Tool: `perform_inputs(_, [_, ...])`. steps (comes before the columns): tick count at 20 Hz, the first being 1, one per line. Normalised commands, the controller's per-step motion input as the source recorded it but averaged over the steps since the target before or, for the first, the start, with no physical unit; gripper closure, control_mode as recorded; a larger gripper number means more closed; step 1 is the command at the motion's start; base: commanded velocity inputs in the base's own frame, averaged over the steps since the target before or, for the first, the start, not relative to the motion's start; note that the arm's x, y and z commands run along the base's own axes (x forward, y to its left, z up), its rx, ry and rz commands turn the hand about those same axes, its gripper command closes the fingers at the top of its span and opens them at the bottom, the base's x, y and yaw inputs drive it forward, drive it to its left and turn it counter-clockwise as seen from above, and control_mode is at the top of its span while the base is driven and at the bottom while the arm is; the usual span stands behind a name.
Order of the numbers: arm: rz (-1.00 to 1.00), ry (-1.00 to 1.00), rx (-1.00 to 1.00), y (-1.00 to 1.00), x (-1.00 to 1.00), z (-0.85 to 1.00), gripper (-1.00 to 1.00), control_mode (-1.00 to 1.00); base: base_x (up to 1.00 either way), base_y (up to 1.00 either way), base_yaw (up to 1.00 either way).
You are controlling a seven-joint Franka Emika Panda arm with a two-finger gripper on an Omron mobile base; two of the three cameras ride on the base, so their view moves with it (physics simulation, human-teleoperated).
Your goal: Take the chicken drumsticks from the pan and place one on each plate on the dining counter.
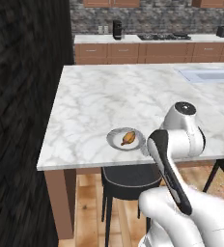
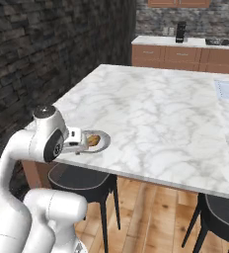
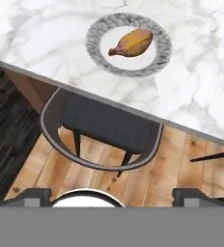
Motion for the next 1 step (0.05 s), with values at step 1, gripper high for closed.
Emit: perform_inputs(1, [0.11,0.00,-0.18,-0.04,-0.89,0.24,-1.00,-1.00,0.00,0.00,0.00])
